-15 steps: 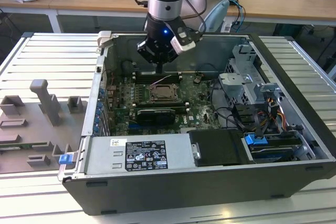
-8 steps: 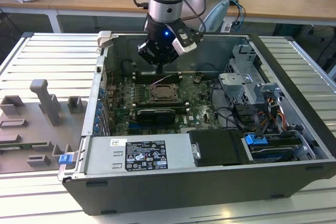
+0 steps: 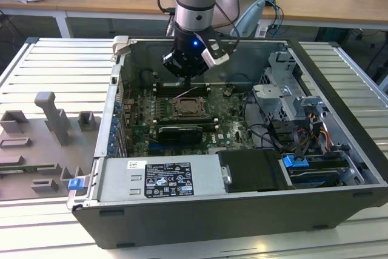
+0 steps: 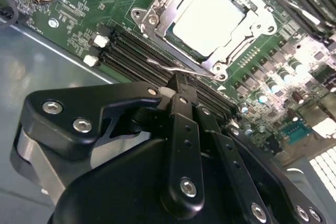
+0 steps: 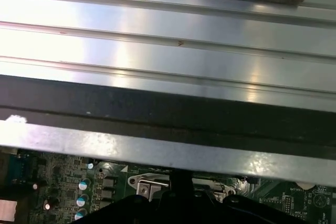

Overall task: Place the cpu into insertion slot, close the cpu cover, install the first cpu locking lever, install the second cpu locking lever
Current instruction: 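Install the first cpu locking lever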

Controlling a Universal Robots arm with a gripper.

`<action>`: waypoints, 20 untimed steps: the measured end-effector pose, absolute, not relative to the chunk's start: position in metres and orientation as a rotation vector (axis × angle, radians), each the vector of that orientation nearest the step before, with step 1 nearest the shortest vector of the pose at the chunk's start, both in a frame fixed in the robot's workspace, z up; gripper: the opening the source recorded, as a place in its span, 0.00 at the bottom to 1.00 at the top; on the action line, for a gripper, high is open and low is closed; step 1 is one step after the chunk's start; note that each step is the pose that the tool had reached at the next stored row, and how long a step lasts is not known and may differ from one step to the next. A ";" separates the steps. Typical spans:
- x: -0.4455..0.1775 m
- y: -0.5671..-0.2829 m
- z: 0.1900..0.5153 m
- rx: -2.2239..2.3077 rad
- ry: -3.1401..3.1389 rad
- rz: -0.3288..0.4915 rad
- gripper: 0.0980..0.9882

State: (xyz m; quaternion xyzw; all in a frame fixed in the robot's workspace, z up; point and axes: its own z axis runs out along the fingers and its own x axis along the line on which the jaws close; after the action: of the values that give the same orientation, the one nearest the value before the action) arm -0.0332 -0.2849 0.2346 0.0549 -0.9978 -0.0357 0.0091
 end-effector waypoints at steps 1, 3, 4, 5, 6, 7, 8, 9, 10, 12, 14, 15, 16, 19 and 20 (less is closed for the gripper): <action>-0.033 -0.284 0.234 0.172 -3.116 -0.111 0.00; -0.031 -0.283 0.232 0.171 -3.117 -0.112 0.00; -0.030 -0.282 0.231 0.172 -3.116 -0.111 0.00; -0.029 -0.281 0.231 0.171 -3.117 -0.111 0.00; -0.029 -0.281 0.230 0.171 -3.117 -0.112 0.00; -0.028 -0.281 0.230 0.171 -3.117 -0.112 0.00; -0.028 -0.281 0.229 0.171 -3.117 -0.111 0.00; -0.027 -0.281 0.228 0.170 -3.117 -0.112 0.00; -0.026 -0.281 0.228 0.169 -3.117 -0.111 0.00; -0.024 -0.281 0.227 0.166 -3.117 -0.111 0.00; -0.022 -0.281 0.226 0.159 -3.117 -0.111 0.00; -0.021 -0.281 0.226 0.155 -3.118 -0.112 0.00; -0.020 -0.281 0.225 0.153 -3.118 -0.112 0.00; -0.019 -0.281 0.220 0.152 -3.118 -0.112 0.00; -0.019 -0.281 0.216 0.152 -3.118 -0.112 0.00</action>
State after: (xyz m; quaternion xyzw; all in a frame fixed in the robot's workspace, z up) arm -0.0188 -0.2811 0.2160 0.0487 -0.9981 -0.0357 0.0089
